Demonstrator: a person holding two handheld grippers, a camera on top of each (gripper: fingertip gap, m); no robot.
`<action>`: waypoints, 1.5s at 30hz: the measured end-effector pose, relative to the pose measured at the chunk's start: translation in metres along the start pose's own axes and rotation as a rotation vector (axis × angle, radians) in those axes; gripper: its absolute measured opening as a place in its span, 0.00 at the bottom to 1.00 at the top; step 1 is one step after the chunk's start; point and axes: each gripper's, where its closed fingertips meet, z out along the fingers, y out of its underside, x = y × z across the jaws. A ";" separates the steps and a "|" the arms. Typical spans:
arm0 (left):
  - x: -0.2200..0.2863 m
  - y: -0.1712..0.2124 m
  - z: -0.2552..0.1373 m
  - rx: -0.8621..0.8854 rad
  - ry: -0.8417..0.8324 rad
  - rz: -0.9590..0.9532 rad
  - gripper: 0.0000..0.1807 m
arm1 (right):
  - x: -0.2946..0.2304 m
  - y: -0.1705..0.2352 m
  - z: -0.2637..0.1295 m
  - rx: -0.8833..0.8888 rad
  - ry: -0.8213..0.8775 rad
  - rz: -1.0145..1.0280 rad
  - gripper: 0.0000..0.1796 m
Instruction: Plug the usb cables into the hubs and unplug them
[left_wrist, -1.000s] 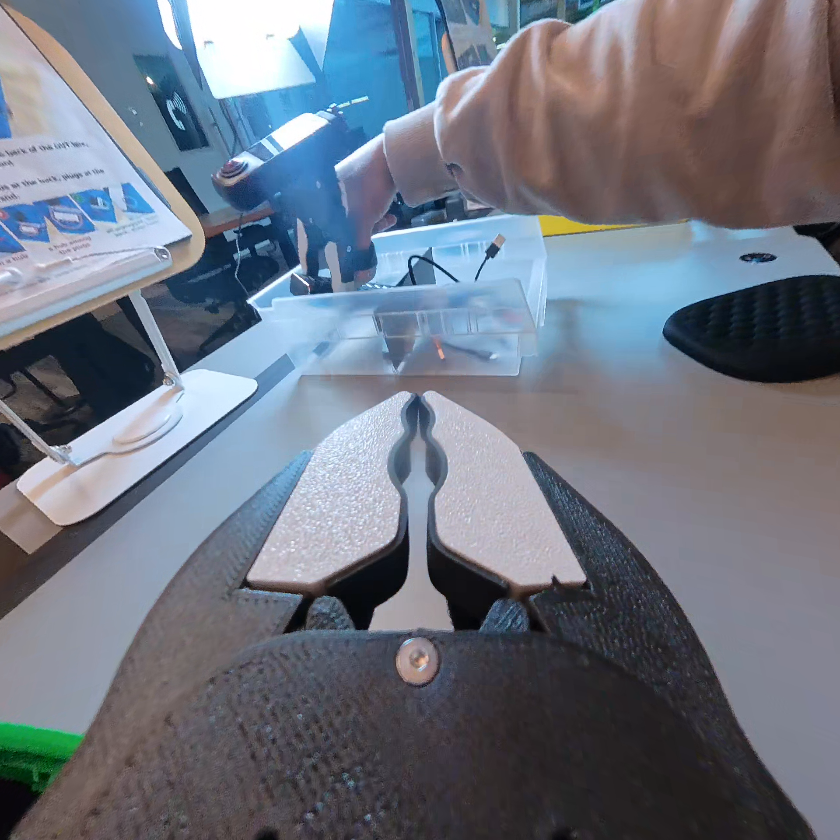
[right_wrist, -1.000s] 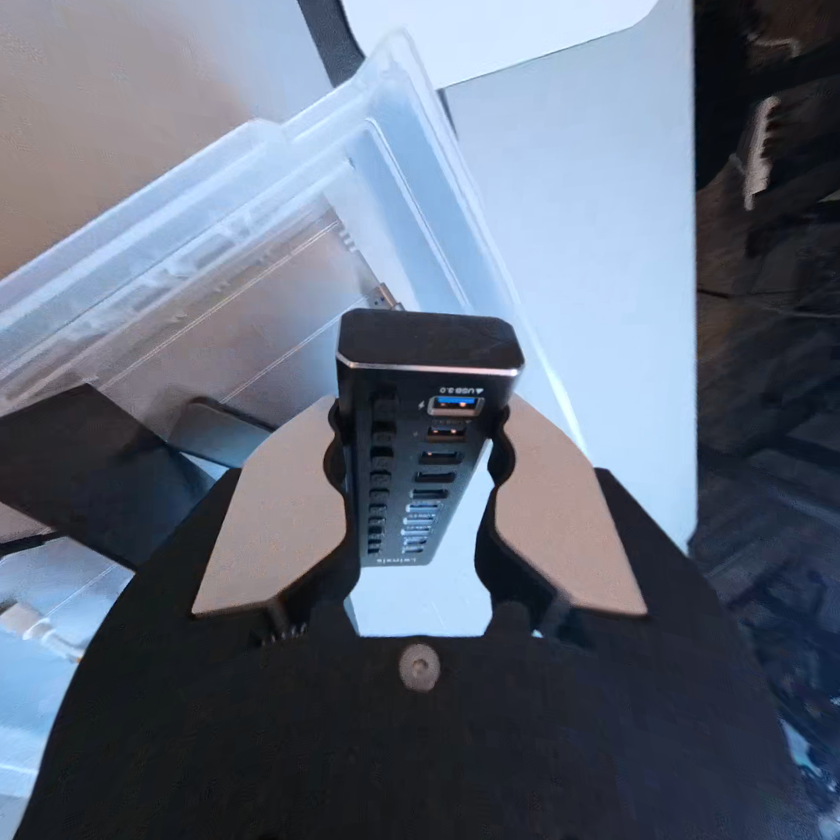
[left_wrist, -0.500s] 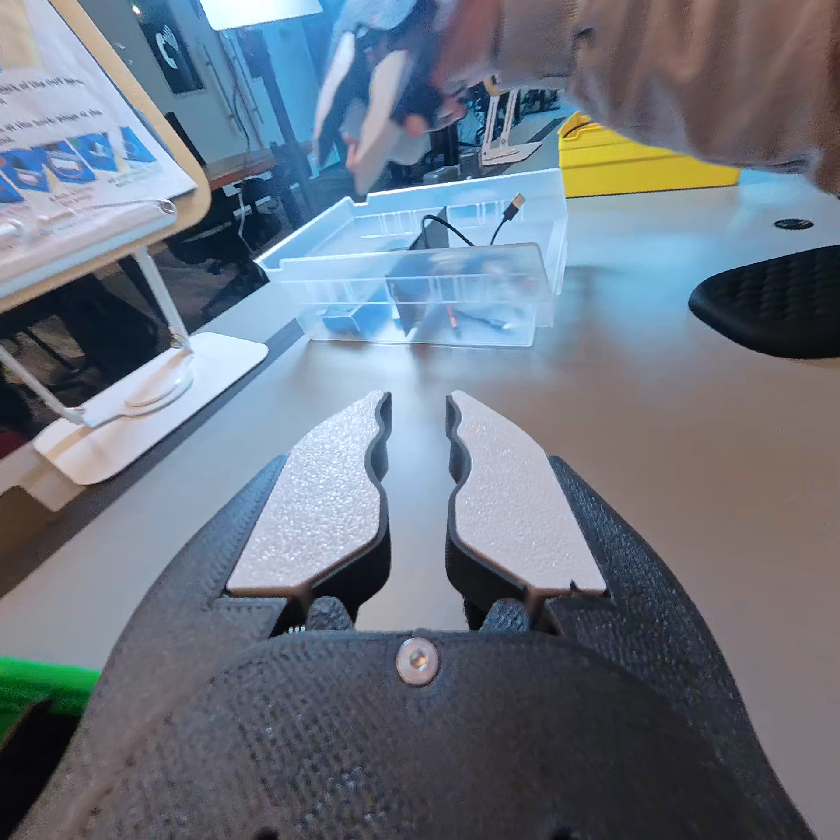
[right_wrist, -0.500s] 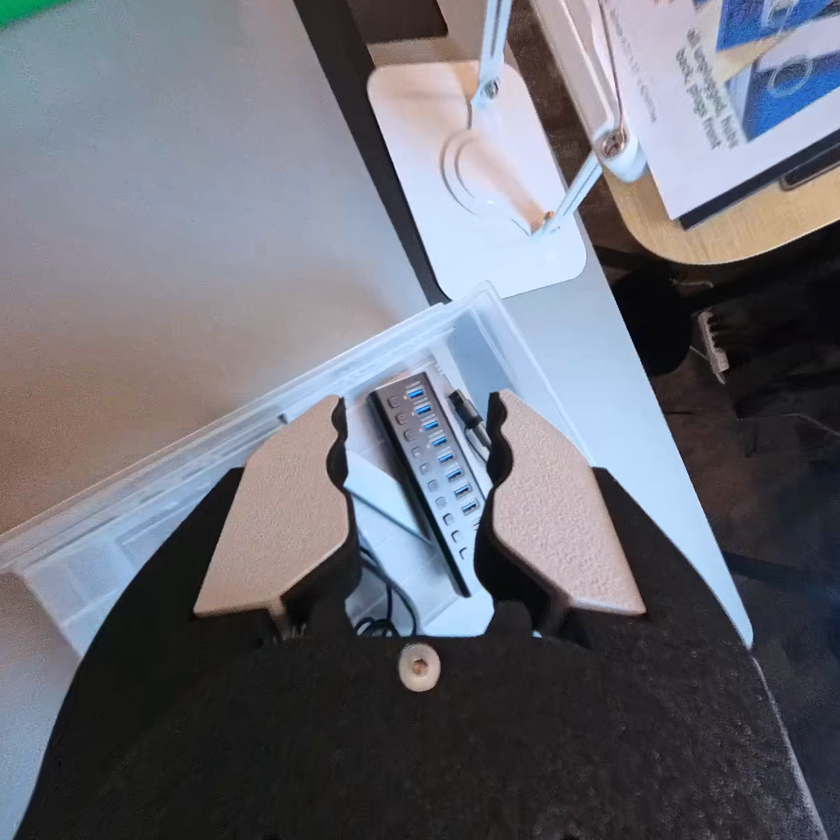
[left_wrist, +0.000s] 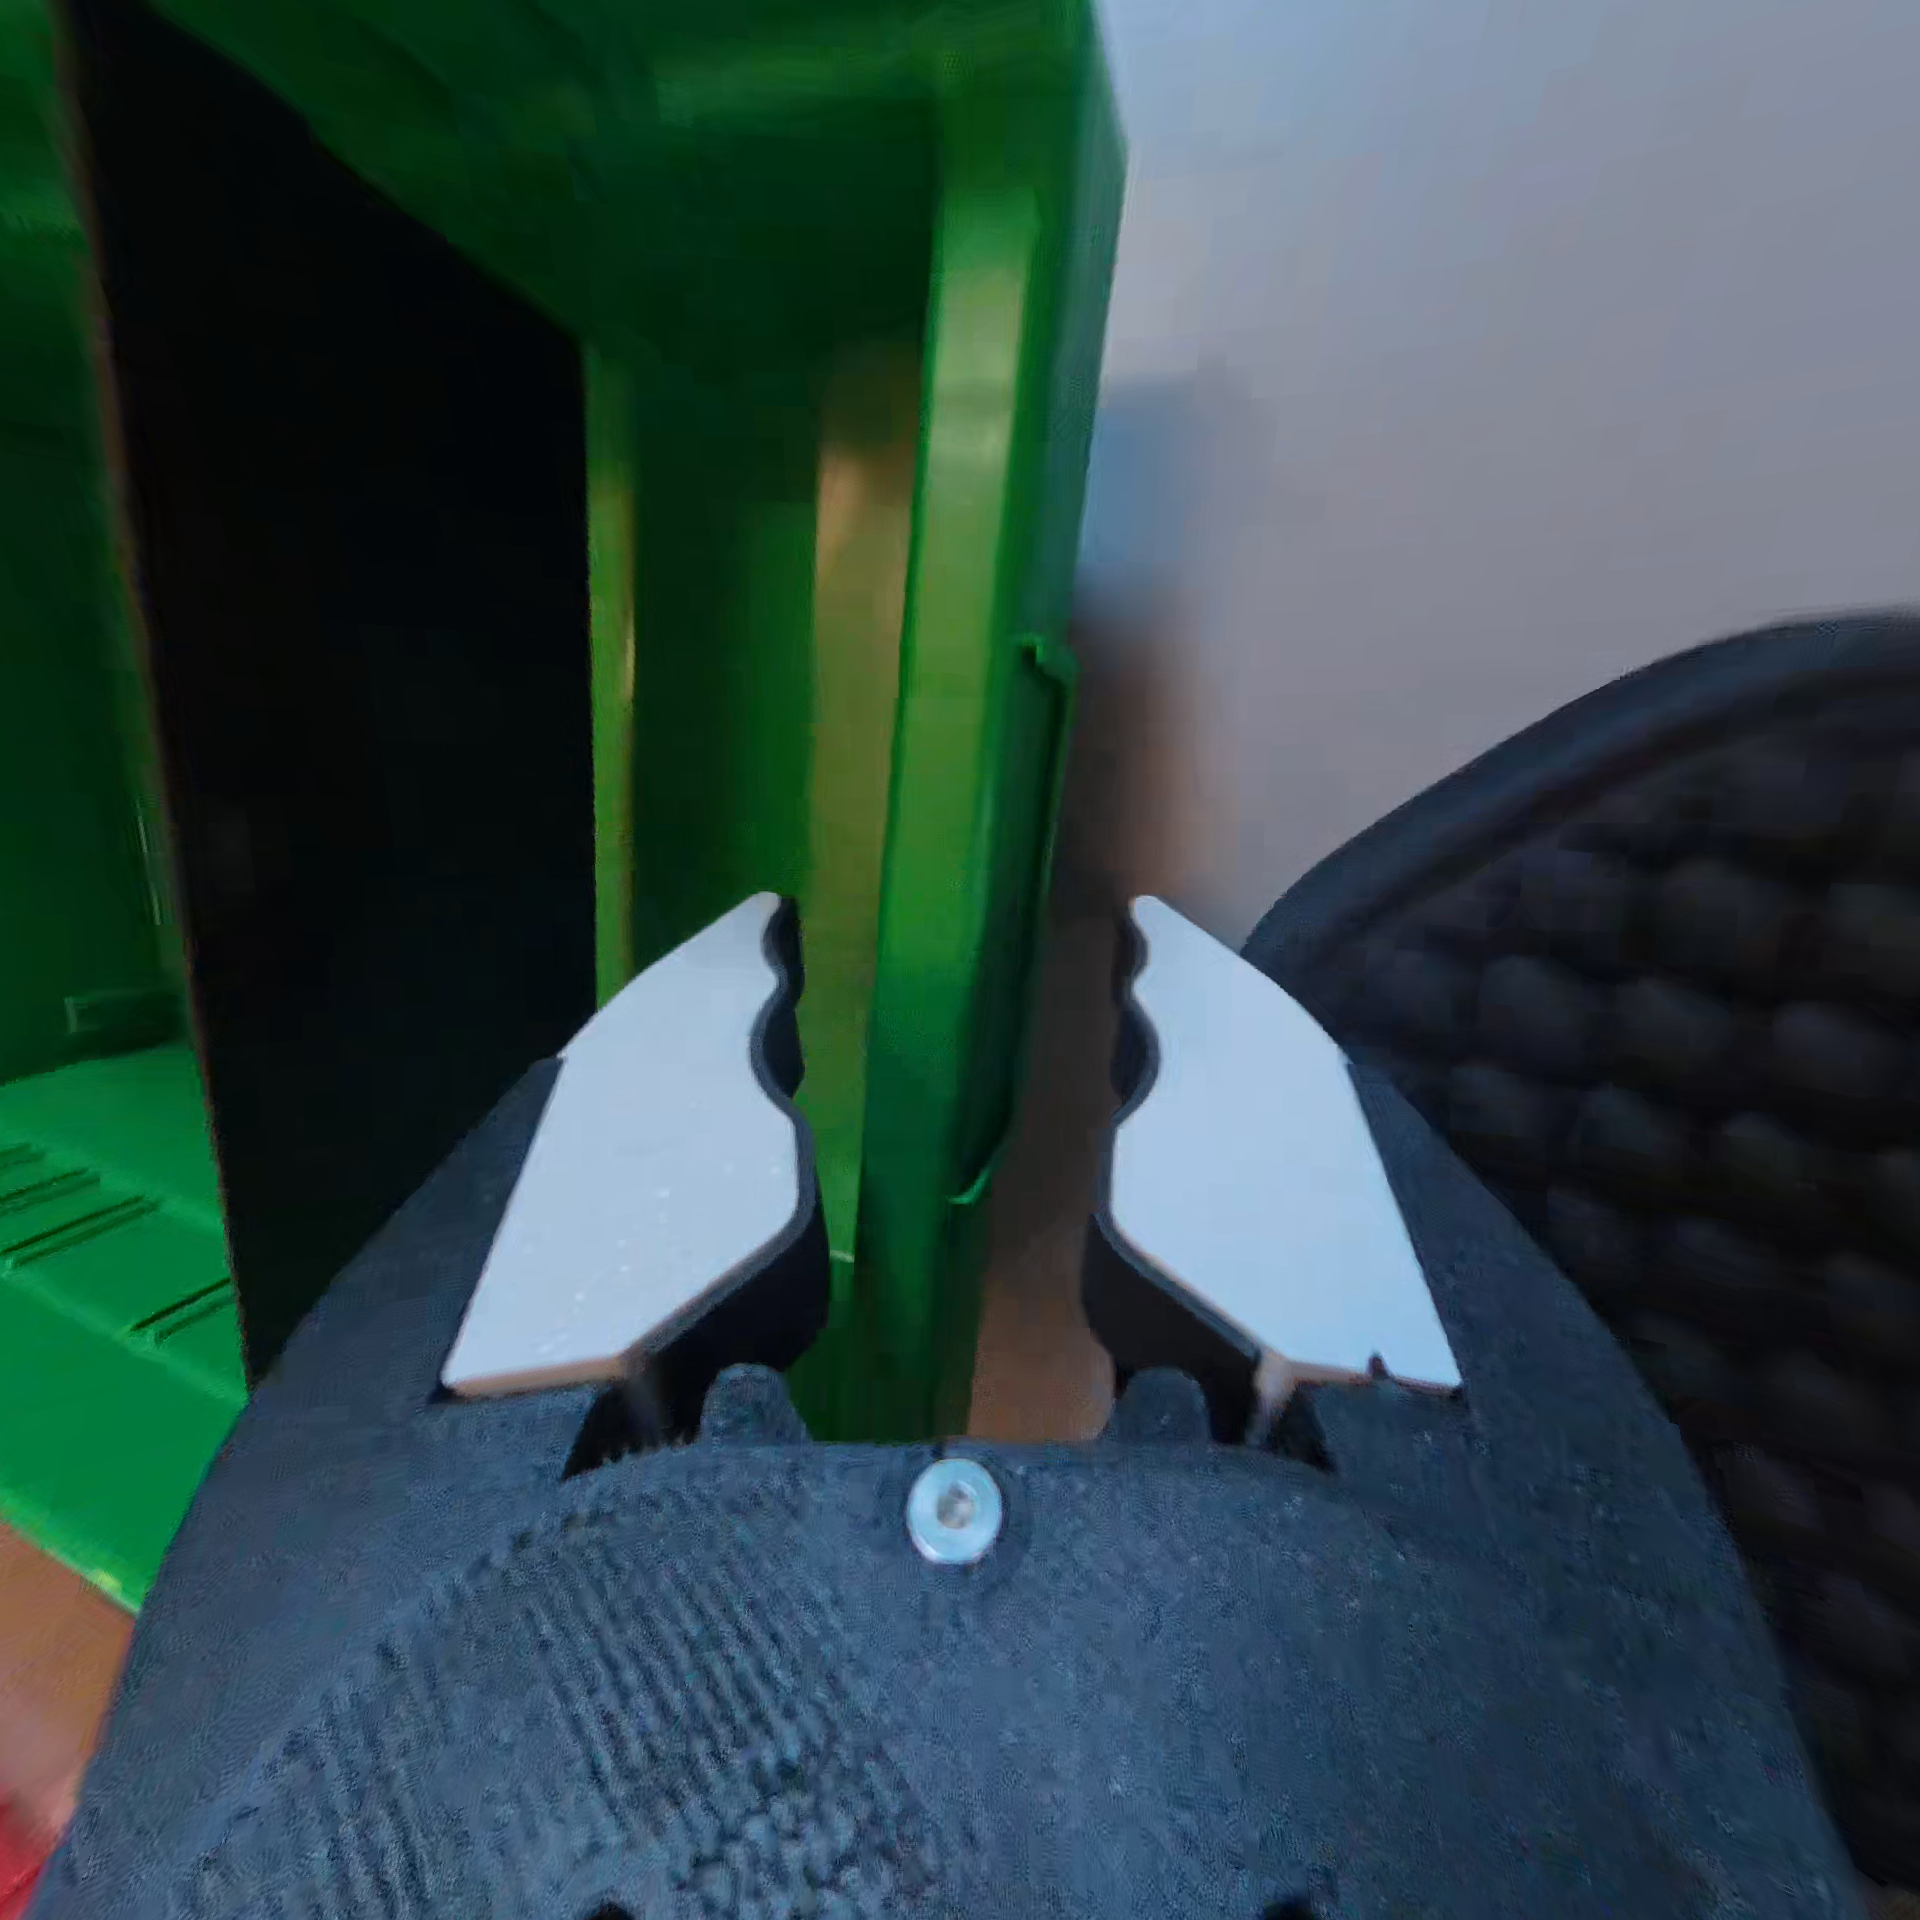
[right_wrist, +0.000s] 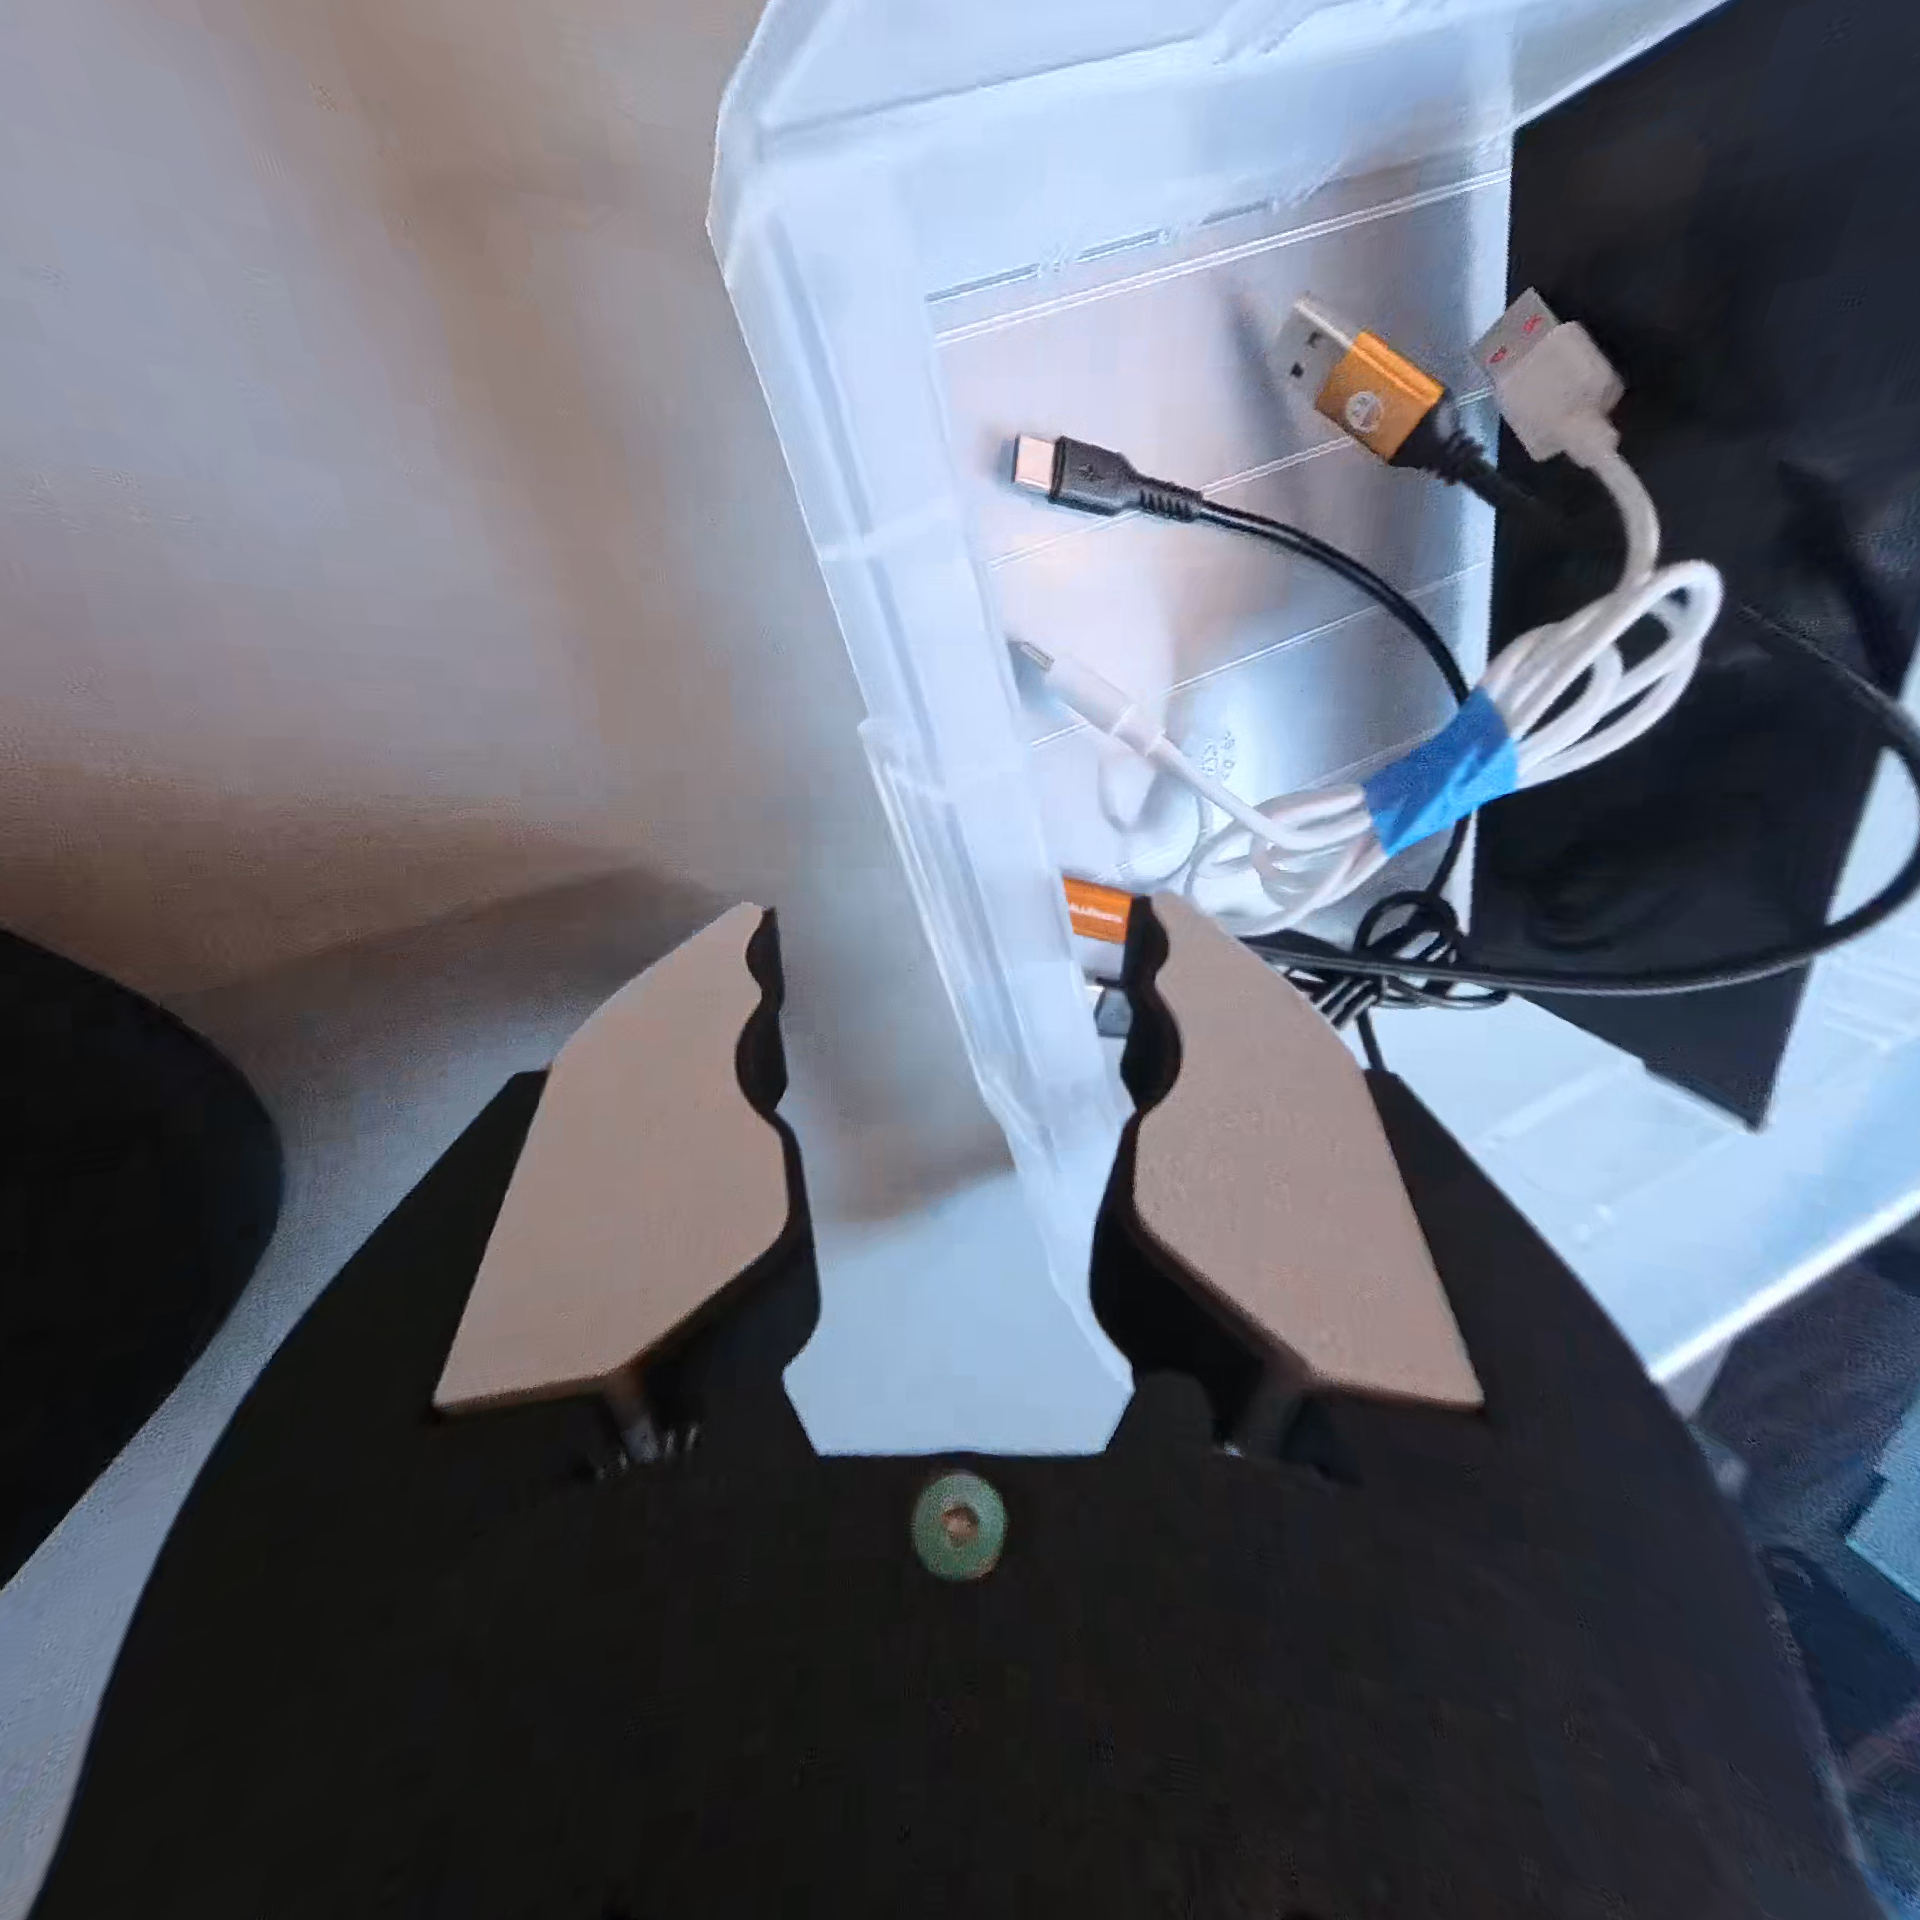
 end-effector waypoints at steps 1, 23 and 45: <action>-0.003 0.006 0.006 -0.040 -0.020 0.026 0.18 | 0.006 -0.001 0.010 -0.018 0.032 -0.023 0.34; 0.083 -0.209 -0.030 0.625 0.055 0.186 0.18 | -0.085 -0.115 -0.107 0.623 0.211 0.192 0.21; 0.108 -0.296 -0.005 0.833 -0.103 -0.475 0.14 | -0.051 -0.011 -0.075 0.585 0.577 0.799 0.07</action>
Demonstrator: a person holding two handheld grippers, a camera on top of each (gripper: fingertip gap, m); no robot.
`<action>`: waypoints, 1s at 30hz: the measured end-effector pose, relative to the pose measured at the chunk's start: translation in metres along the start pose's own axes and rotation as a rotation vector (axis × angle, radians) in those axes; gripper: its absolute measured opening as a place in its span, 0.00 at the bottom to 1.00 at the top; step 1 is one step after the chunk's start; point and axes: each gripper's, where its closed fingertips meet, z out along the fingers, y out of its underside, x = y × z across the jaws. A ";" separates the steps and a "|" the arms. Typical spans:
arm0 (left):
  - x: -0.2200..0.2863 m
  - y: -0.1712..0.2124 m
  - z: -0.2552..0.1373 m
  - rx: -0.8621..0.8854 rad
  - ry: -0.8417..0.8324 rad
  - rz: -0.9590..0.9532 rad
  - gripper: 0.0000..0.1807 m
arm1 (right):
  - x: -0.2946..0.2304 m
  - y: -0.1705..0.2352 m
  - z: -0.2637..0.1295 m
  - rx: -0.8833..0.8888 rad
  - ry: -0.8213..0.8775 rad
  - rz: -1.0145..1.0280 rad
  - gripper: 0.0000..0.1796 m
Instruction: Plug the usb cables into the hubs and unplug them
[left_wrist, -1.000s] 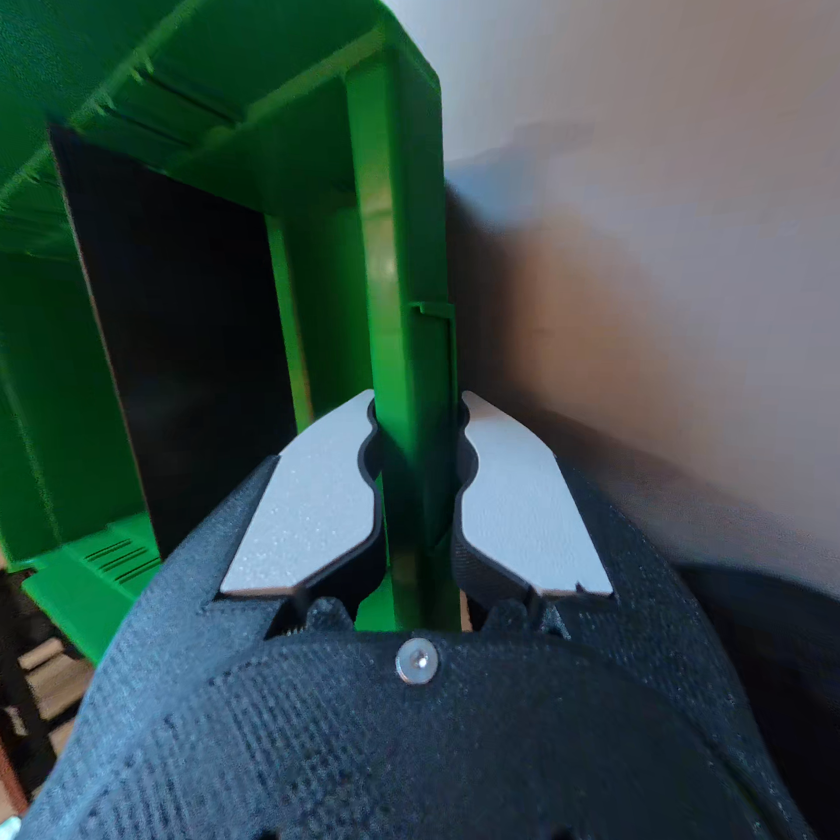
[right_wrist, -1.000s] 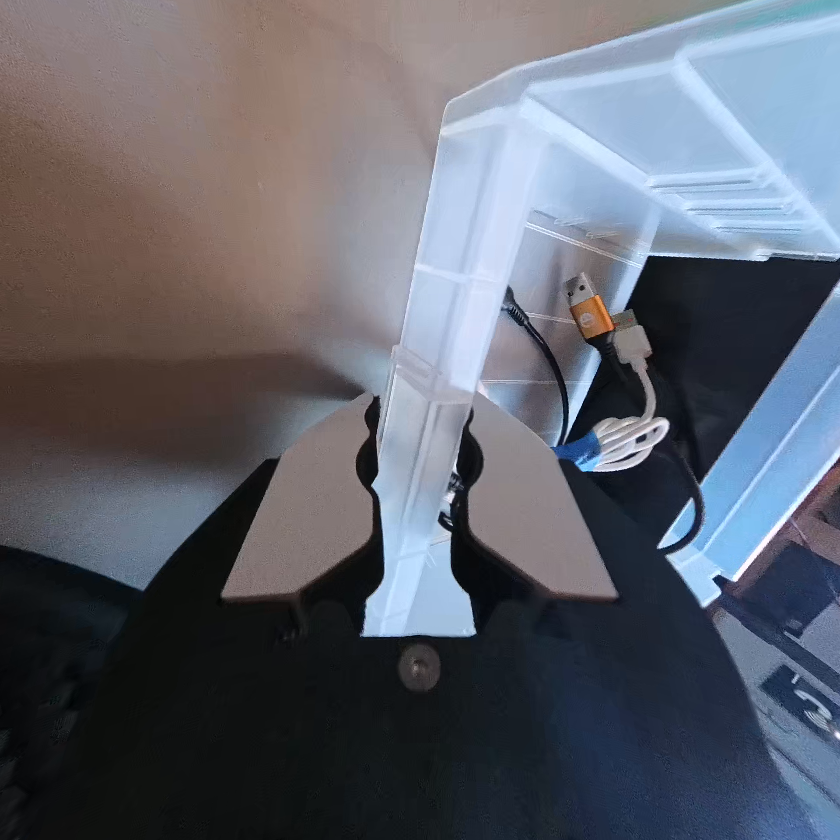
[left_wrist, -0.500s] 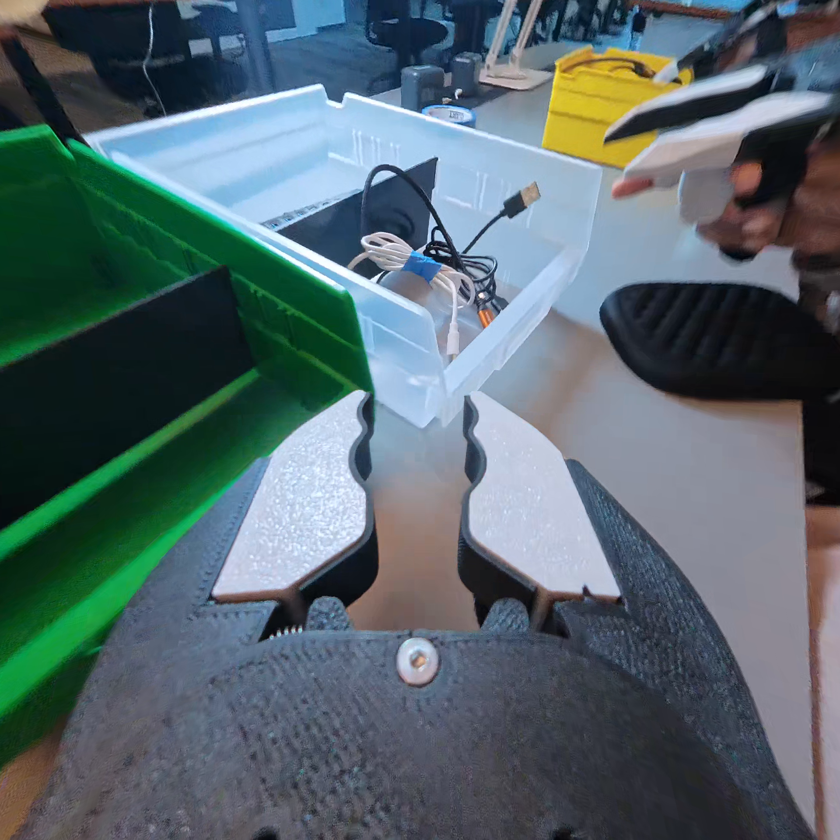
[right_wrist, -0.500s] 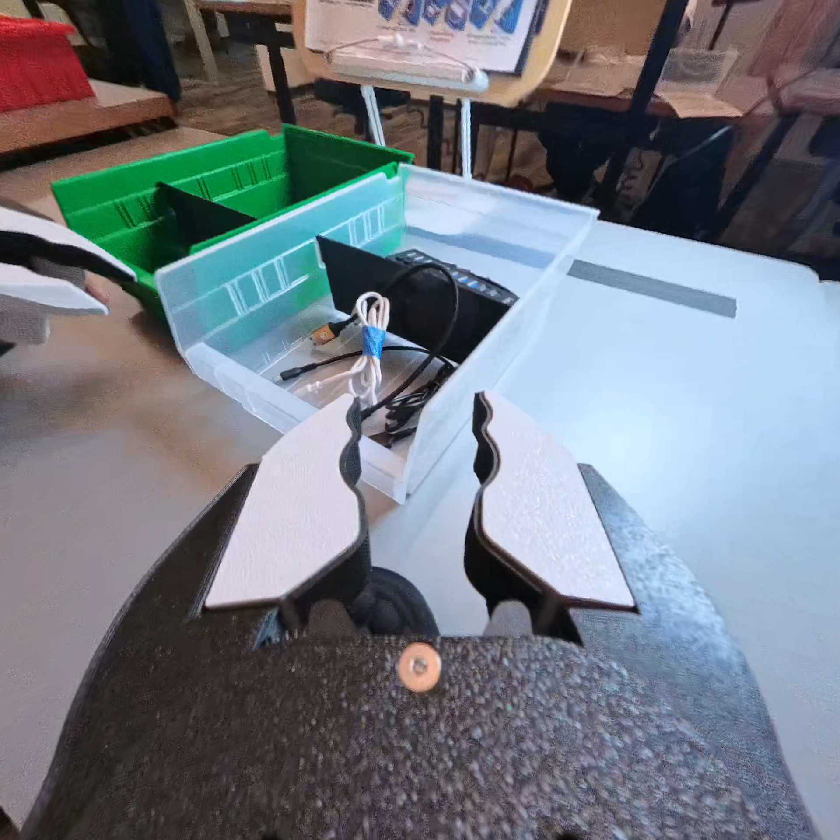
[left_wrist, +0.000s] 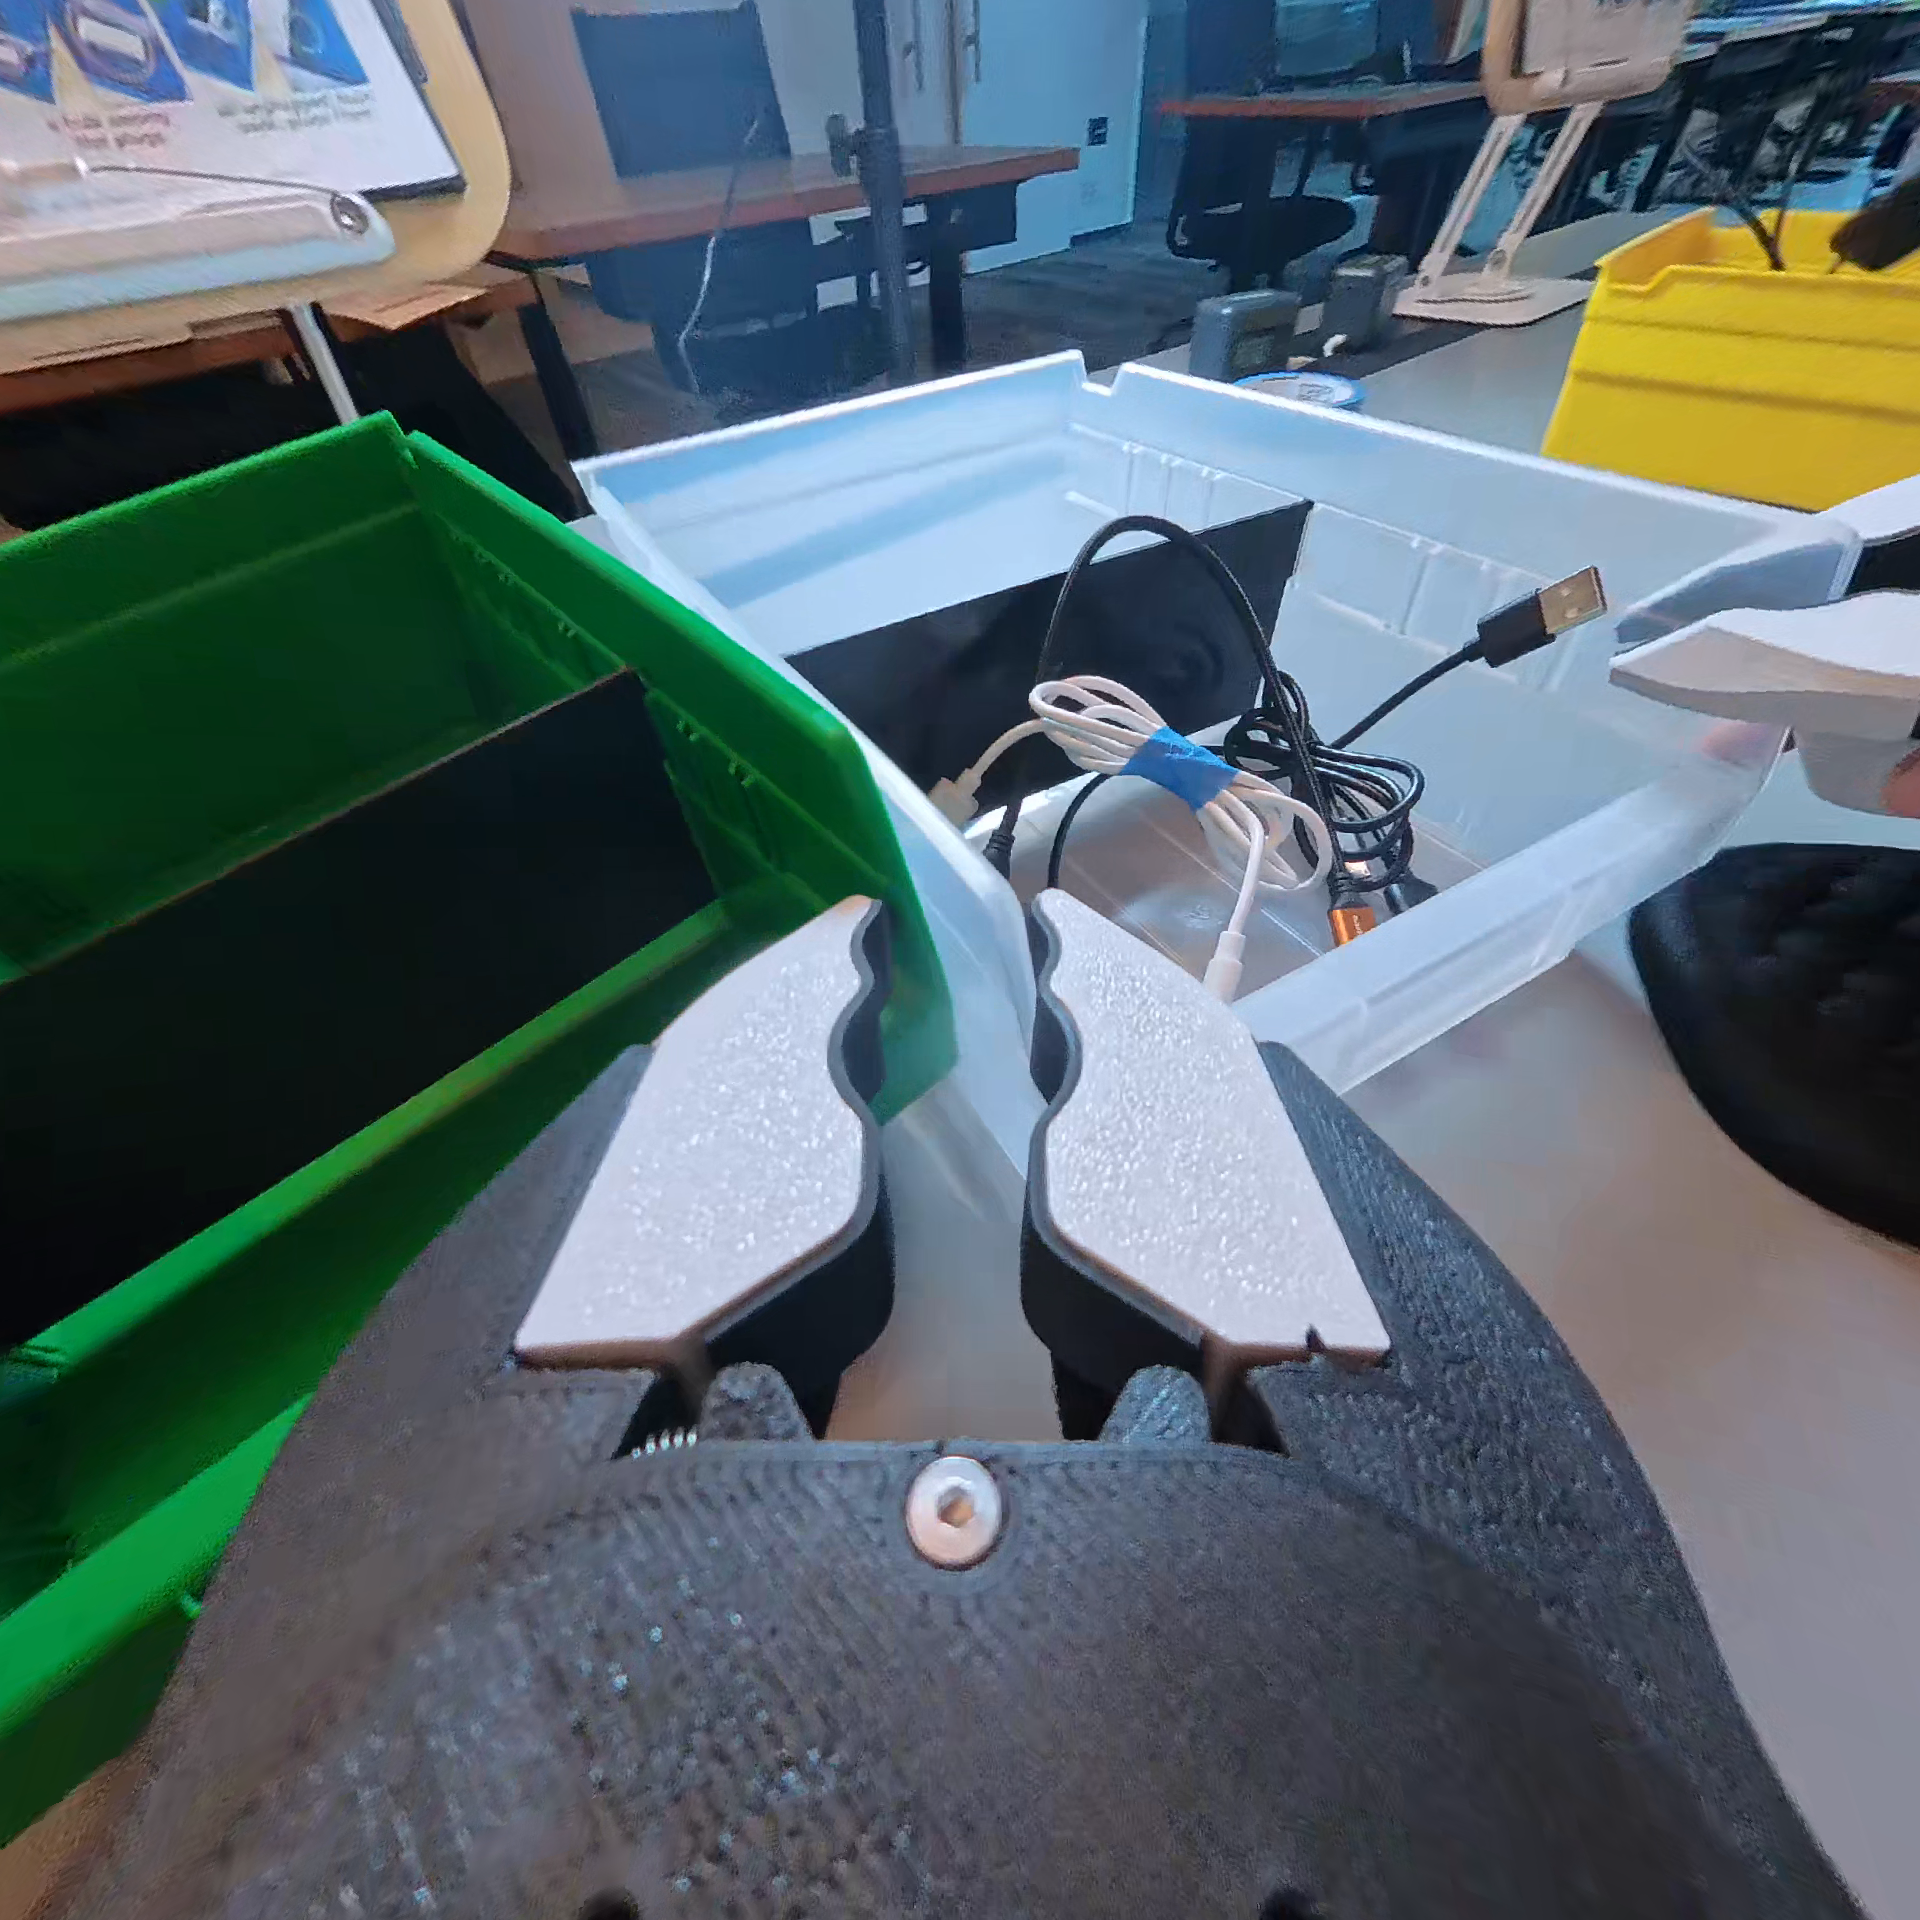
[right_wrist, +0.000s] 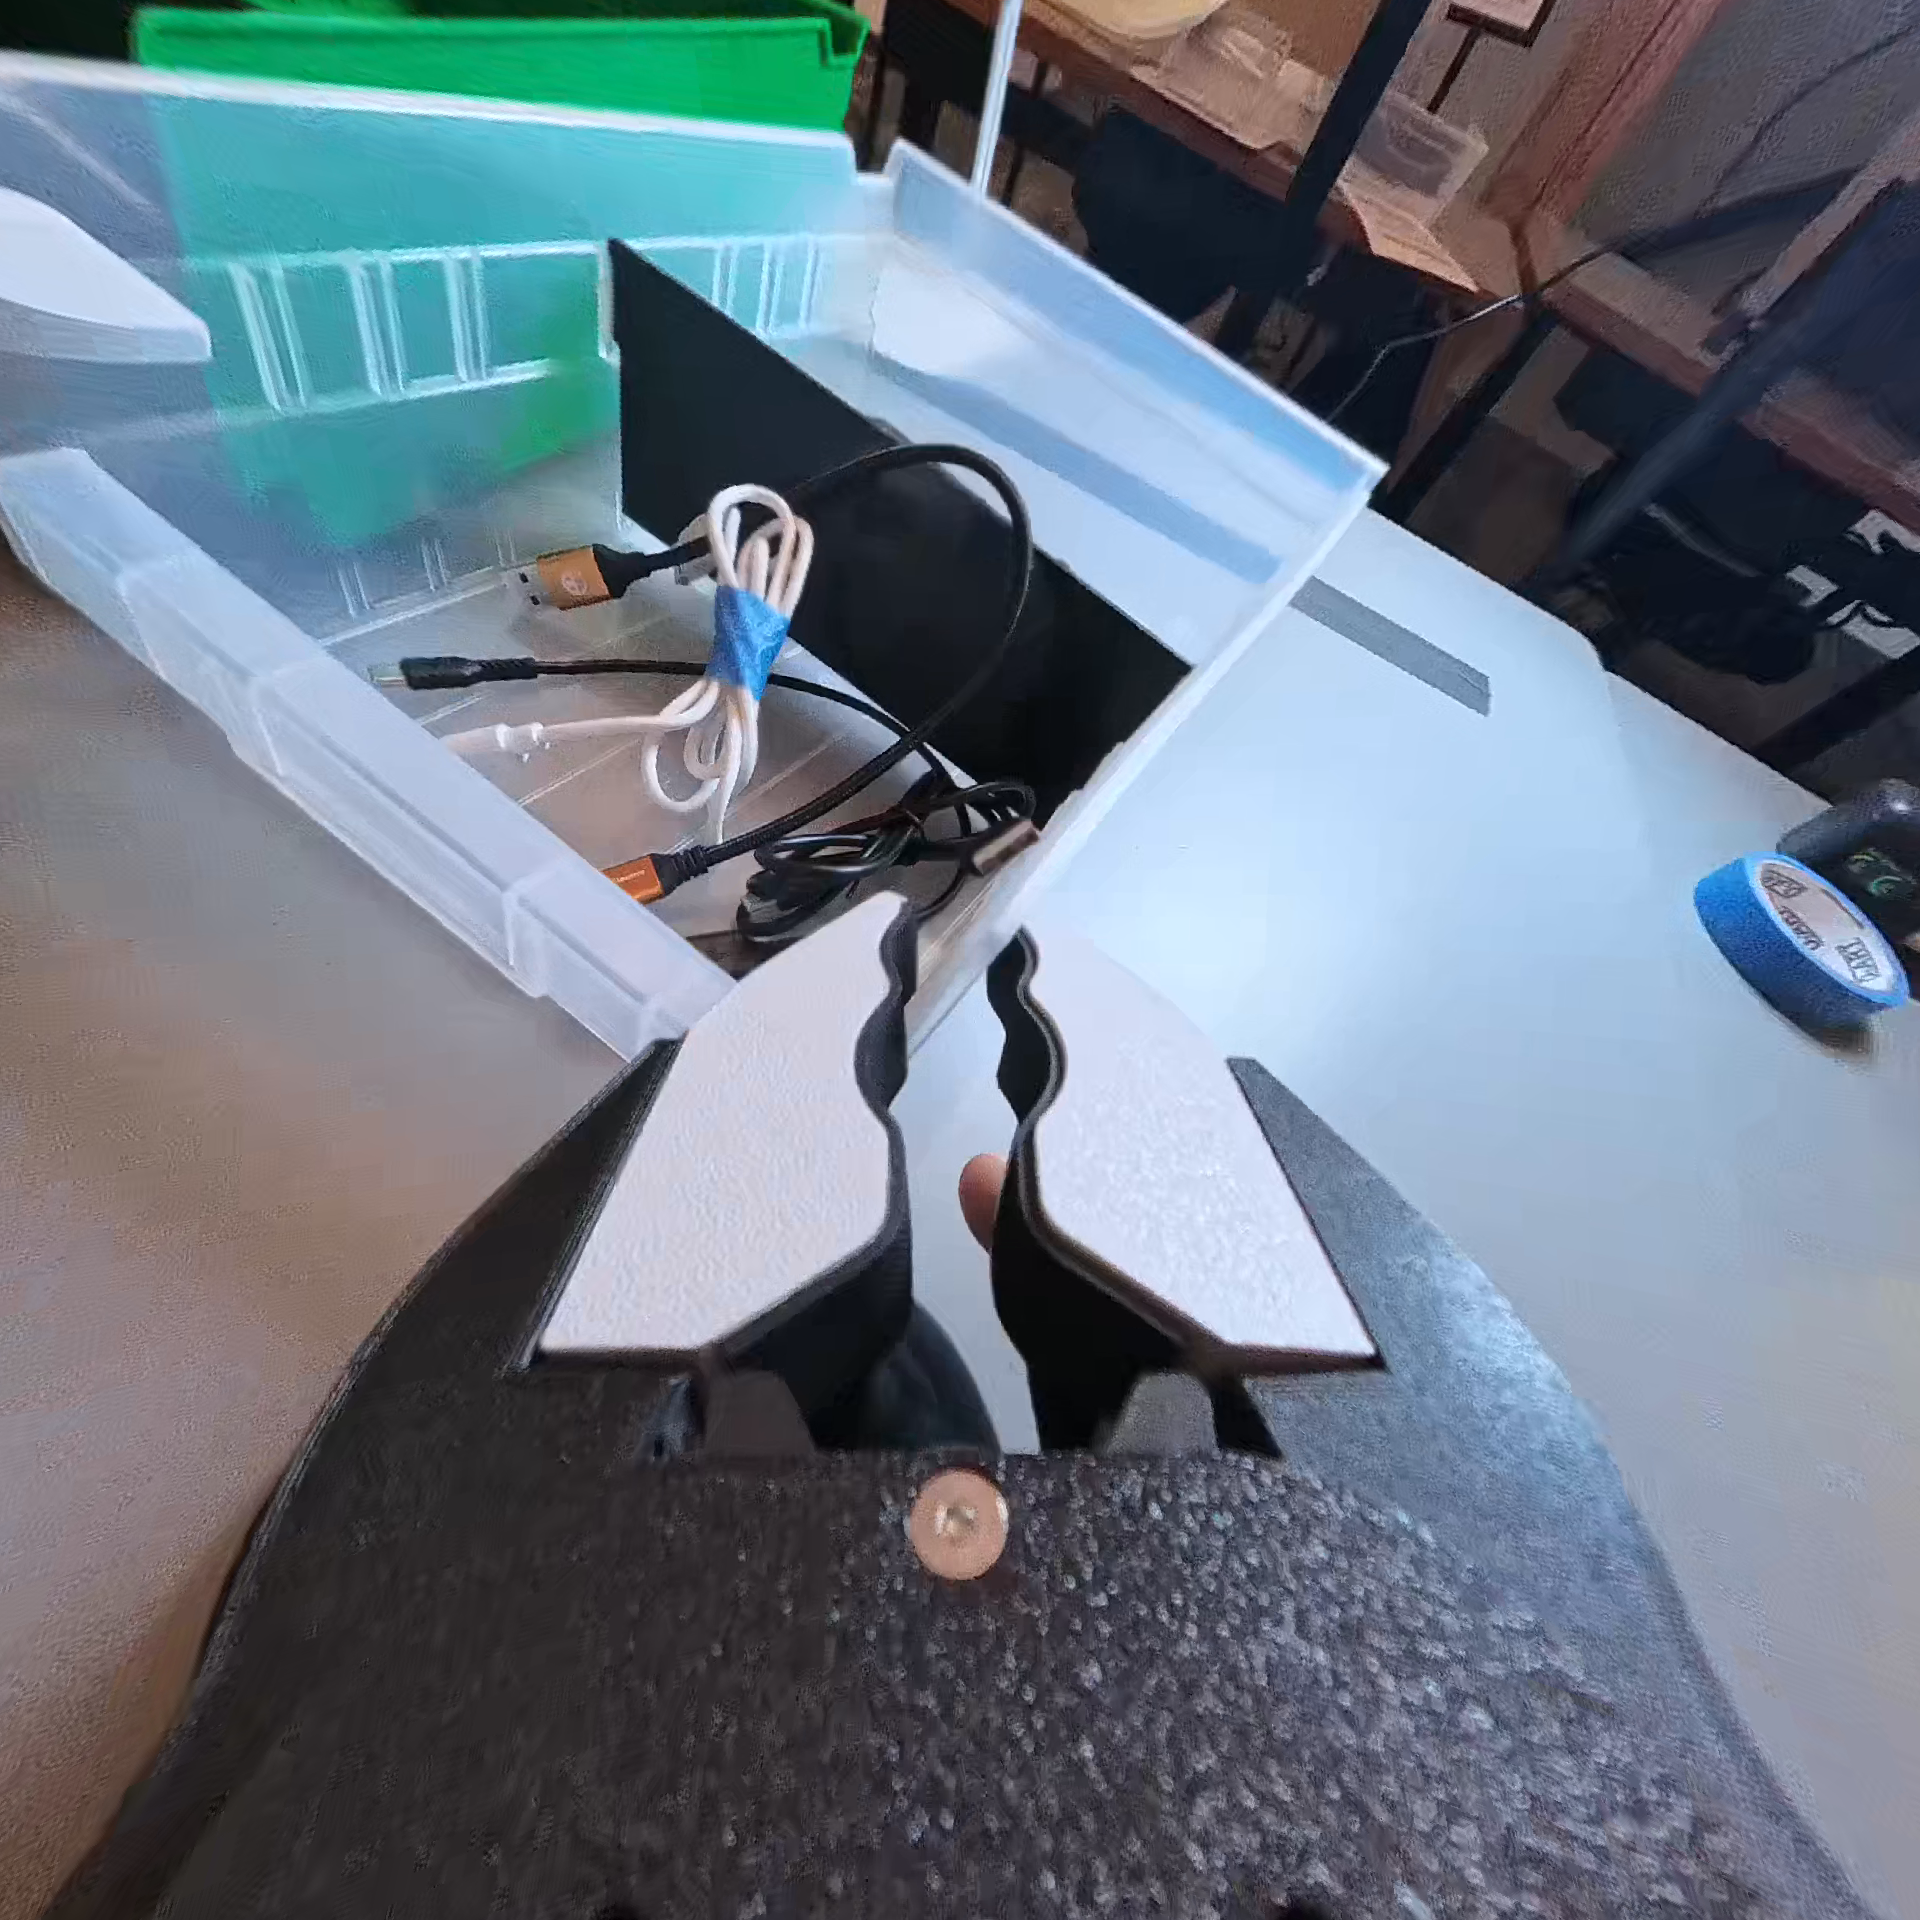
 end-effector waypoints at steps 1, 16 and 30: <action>0.005 -0.002 -0.004 0.008 0.009 0.005 0.13 | 0.000 -0.002 -0.010 0.020 0.018 0.015 0.07; -0.020 0.011 0.001 -0.061 0.037 -0.012 0.25 | -0.013 -0.003 -0.014 0.013 0.101 0.033 0.07; 0.027 -0.030 -0.047 0.064 0.013 0.296 0.06 | -0.007 -0.042 -0.080 0.147 0.192 -0.049 0.04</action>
